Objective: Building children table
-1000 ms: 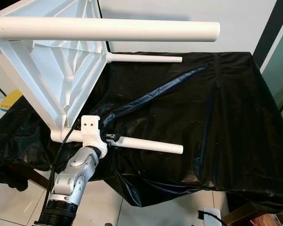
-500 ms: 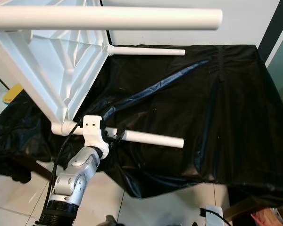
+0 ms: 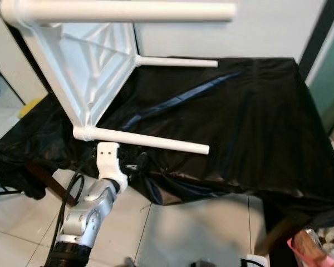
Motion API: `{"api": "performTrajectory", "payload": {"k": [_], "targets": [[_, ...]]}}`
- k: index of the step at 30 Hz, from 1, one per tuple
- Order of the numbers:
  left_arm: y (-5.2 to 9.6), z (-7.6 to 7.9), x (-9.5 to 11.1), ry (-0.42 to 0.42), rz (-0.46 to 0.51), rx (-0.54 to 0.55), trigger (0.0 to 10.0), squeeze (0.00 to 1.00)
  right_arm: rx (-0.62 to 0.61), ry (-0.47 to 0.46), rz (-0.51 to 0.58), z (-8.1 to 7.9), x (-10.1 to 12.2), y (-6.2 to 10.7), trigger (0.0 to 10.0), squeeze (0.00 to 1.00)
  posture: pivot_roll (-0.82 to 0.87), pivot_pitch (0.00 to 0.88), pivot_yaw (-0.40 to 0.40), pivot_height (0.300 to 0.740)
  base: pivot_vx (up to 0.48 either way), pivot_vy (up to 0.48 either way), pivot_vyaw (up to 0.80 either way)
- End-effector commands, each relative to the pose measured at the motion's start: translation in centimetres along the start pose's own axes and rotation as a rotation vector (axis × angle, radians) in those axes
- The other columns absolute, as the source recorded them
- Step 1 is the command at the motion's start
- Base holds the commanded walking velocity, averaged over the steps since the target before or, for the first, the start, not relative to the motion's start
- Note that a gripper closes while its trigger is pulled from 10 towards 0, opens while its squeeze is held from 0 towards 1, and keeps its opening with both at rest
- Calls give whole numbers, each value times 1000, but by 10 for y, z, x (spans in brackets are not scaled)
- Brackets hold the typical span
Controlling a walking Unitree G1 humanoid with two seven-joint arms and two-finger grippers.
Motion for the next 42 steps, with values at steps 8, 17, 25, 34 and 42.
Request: {"api": "performTrajectory", "payload": {"k": [8, 17, 25, 34, 42], "targets": [[3, -12, 8, -9, 54, 47, 10000, 0, 16, 33, 14, -2, 6, -1, 10000, 0, -2, 5, 27, 740, 0, 0, 0], [3, -16, 19, 16, 86, 59, 10000, 0, -2, 47, 57, 2, 19, -3, 10000, 0, -9, 19, 30, 740, 0, 0, 0], [7, -23, 21, 27, 84, 73, 10000, 0, -4, 31, 249, 5, 65, -2, 10000, 0, -21, 53, 40, 740, 0, 0, 0], [10, -26, 25, -9, 81, 73, 10000, 0, -37, 50, 657, 6, 122, 32, 10000, 0, -56, 85, 54, 740, 0, 0, 0], [8, -22, 32, -70, 75, 35, 10000, 0, 0, 83, 926, 6, 136, 106, 10000, 0, -107, 111, 71, 740, 0, 0, 0]]}}
Point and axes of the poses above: a point about 5 cm out from each wrist's last joint towards the gripper, its own y axis pointing back from the gripper into the wrist, its own x axis along the axis of the wrist's last joint, z = x × y, the point moved 5 cm from there along -y, pointing out of the wrist towards the gripper, and after that the axes turned 13 degrees about y, right-handed, at the moved point
